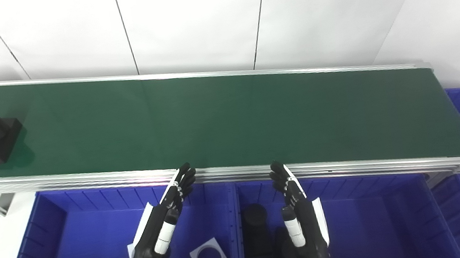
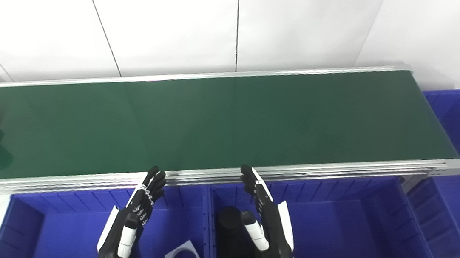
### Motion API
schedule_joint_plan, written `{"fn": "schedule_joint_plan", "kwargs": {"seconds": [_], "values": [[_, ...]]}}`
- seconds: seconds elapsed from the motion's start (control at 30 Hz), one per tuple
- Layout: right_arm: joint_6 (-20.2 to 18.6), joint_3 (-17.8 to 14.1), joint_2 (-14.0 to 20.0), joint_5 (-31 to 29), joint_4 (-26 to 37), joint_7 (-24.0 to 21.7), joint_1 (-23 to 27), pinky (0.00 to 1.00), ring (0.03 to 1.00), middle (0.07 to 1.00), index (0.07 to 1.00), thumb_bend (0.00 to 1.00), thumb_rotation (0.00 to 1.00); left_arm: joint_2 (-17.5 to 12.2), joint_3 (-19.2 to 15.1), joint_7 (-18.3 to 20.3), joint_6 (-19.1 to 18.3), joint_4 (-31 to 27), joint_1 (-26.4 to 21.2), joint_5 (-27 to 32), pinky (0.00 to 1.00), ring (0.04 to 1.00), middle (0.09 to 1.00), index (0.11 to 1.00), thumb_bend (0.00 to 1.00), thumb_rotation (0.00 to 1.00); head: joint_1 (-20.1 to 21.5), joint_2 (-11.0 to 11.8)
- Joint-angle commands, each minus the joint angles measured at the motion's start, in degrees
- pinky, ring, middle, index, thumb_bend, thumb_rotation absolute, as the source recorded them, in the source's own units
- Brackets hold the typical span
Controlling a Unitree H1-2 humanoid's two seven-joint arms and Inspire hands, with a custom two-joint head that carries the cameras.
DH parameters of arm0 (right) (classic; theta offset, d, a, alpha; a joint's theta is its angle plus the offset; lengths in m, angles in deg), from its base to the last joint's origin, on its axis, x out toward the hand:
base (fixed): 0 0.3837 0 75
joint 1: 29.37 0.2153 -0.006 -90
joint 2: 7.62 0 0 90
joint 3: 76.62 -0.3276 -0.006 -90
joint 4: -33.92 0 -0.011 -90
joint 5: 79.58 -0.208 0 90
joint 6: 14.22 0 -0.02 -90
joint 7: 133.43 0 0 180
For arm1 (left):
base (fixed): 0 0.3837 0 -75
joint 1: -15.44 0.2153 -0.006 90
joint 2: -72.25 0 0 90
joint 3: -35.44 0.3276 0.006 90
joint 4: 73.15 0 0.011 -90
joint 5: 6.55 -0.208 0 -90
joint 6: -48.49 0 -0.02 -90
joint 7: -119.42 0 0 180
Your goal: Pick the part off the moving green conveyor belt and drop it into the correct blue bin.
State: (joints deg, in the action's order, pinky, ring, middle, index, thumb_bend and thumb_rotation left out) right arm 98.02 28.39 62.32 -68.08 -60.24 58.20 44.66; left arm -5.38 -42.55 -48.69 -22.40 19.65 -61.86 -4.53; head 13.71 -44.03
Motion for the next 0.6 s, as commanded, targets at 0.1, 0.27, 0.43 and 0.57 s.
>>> {"fn": "schedule_joint_plan", "kwargs": {"seconds": [0.1, 0.27, 0.43, 0.57], "values": [[2.2, 2.0, -5.2, 0.1, 1.2, 0.1, -0.1, 0.88, 0.889, 0.899, 0.902, 0.90, 1.00, 0.6, 0.3, -0.2, 2.0, -1.4, -0.2, -0.6, 0.96, 0.954, 0.952, 0.967, 0.79, 1.00, -0.3, 0.0], [2.7, 1.7, -5.3, -1.6, 0.8, -0.3, -0.1, 0.88, 0.894, 0.905, 0.905, 0.89, 1.00, 0.7, 0.2, -0.4, 2.5, -1.0, -0.2, -1.5, 0.95, 0.952, 0.951, 0.966, 0.78, 1.00, -0.5, 0.1], [1.5, 0.5, -7.2, -8.8, 1.0, -0.8, -0.7, 0.90, 0.889, 0.921, 0.926, 0.92, 1.00, 0.9, 0.2, -0.4, 2.1, -1.4, -0.1, -1.5, 0.95, 0.950, 0.952, 0.967, 0.79, 1.00, -0.5, 0.1], [2.3, 0.6, -6.6, -7.3, 0.7, -1.0, -0.4, 0.90, 0.896, 0.928, 0.936, 0.92, 1.00, 1.1, 0.1, -0.5, 2.0, -1.5, -0.1, -1.5, 0.95, 0.949, 0.949, 0.967, 0.79, 1.00, -0.8, 0.2]]}}
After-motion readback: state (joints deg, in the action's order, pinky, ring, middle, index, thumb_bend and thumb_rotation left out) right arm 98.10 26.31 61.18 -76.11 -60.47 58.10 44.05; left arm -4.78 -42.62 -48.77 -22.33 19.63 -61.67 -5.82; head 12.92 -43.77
